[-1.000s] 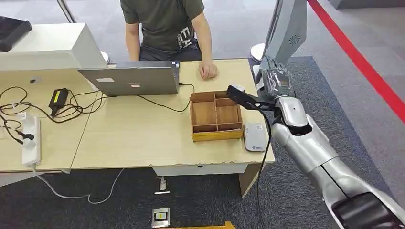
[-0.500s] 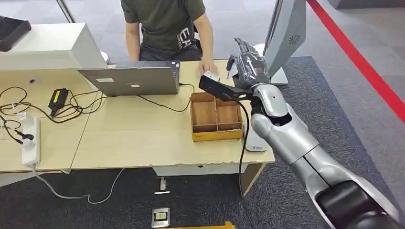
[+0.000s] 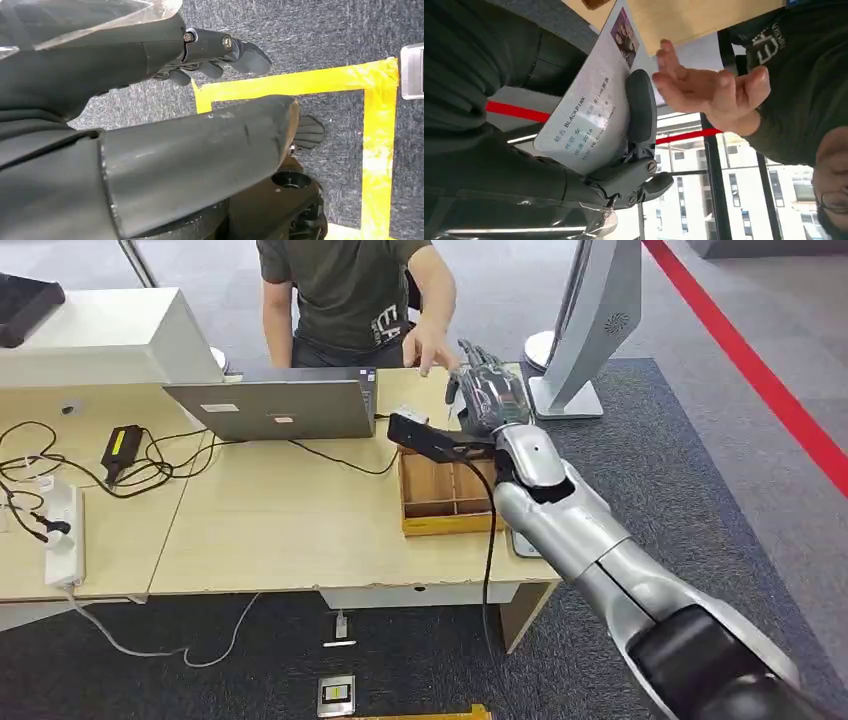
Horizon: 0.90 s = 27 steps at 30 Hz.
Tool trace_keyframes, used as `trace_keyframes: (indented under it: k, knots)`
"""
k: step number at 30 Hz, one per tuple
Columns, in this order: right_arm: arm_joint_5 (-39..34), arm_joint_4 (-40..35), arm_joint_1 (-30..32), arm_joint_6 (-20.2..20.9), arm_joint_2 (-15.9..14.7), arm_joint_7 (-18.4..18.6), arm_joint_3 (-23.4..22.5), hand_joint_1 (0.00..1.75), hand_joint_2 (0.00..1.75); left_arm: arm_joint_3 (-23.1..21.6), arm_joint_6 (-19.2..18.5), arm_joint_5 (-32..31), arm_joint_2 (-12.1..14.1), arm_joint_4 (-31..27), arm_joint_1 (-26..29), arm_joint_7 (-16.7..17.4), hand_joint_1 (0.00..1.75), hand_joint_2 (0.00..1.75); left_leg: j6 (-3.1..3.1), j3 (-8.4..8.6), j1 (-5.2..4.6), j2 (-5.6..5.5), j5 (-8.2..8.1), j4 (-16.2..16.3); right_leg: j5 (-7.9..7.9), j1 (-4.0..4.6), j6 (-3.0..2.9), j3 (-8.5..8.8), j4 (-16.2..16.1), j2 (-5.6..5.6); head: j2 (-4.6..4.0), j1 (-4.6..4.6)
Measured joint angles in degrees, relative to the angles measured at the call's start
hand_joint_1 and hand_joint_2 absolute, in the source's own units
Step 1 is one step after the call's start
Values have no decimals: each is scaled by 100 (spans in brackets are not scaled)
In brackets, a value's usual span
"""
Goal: Pass the card to the sensor for recognition and then transmit it.
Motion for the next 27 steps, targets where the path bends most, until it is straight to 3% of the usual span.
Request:
trace_keyframes:
  k: [6,20,21,22,23,27]
  knots:
    - [-13,234,11,-64,52,-50,57,175,175,7,59,30,-2,0,2,28,0,0,0,1,0,0,0,0,0,0,0,-1,-1,0,0,0]
    - [72,533,52,-64,66,-15,135,175,175,9,50,-48,-4,0,6,514,0,0,0,0,0,1,0,0,0,0,0,-2,-1,0,0,0]
    - [70,551,52,-68,66,-9,142,0,175,9,50,-50,-4,0,6,514,0,0,0,0,0,1,0,0,0,0,0,-2,-1,0,0,0]
    - [72,568,53,-77,68,-9,146,0,175,9,50,-50,-9,0,7,514,0,0,0,0,0,1,0,0,0,0,0,-2,-1,0,0,0]
    - [85,588,54,-105,72,2,146,0,0,9,50,-50,-9,0,7,514,0,0,0,0,0,1,0,0,0,0,0,-2,-1,0,0,0]
    - [260,651,74,-398,81,9,157,0,0,9,61,-55,-26,0,5,507,0,0,0,1,0,1,0,0,0,0,0,-2,-1,0,0,0]
